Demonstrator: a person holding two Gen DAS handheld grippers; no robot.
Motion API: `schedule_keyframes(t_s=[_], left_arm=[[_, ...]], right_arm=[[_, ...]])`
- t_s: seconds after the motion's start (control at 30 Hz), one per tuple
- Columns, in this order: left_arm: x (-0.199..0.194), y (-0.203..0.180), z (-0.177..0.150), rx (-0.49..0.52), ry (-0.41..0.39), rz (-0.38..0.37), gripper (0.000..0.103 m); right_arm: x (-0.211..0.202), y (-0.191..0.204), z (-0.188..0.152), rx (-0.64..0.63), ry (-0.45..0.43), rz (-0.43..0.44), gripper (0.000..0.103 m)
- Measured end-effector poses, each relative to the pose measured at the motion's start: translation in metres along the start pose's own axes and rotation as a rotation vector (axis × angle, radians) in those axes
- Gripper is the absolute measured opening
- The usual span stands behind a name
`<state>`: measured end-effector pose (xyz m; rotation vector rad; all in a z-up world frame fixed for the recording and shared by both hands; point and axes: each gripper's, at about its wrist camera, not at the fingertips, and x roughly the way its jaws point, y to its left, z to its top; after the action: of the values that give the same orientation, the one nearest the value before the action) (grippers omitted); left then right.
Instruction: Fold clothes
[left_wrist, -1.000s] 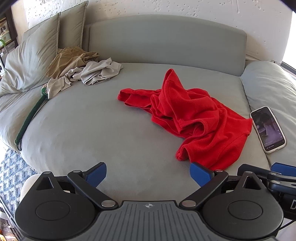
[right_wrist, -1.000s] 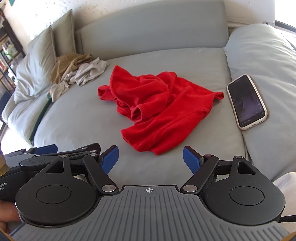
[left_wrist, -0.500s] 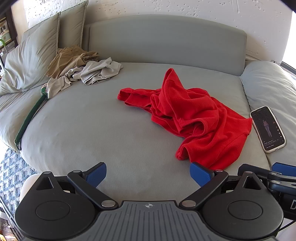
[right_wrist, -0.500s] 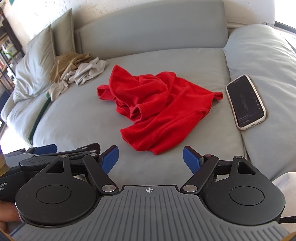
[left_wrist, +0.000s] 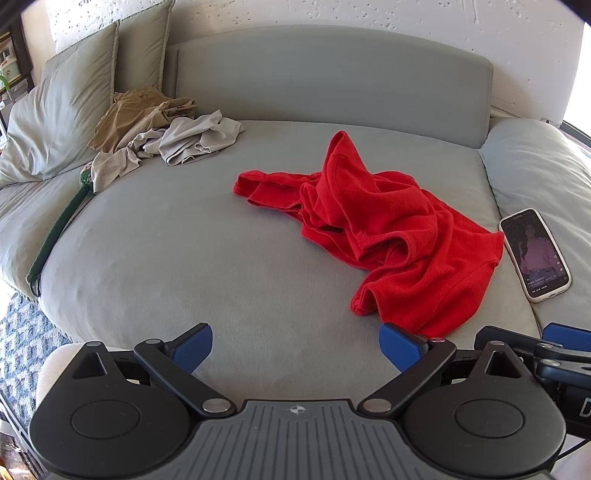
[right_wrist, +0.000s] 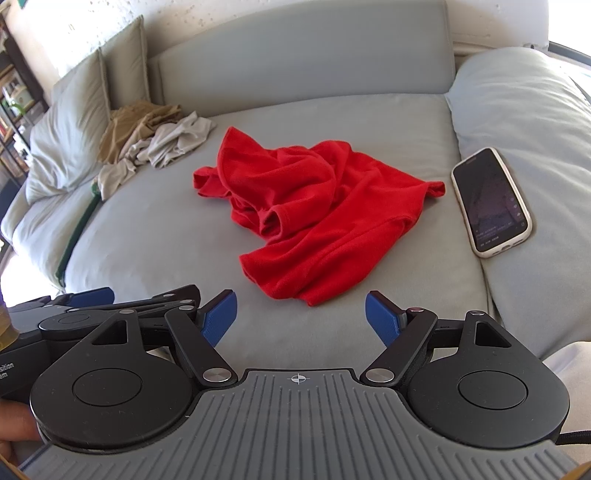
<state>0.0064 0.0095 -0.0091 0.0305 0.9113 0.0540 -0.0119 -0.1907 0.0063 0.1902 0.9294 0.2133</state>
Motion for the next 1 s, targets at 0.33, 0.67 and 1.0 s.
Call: schedule_keyframes(t_s=[0.33,0.67,1.0], left_arm=[[0.018,0.026,-0.002,-0.115,0.033,0.002,0.099],[0.037,0.052,-0.002,-0.174,0.046,-0.051,0.096],[0.059,0.073,-0.007,-0.195,0.033,-0.113,0.077]], right_arm=[[0.016,0.010,0.003,-0.053,-0.006,-0.022,0.086],[0.045,0.042,0.023,-0.210,-0.040,-0.031,0.085],[0.100,0.072,0.039,-0.399,-0.071,-0.105,0.057]])
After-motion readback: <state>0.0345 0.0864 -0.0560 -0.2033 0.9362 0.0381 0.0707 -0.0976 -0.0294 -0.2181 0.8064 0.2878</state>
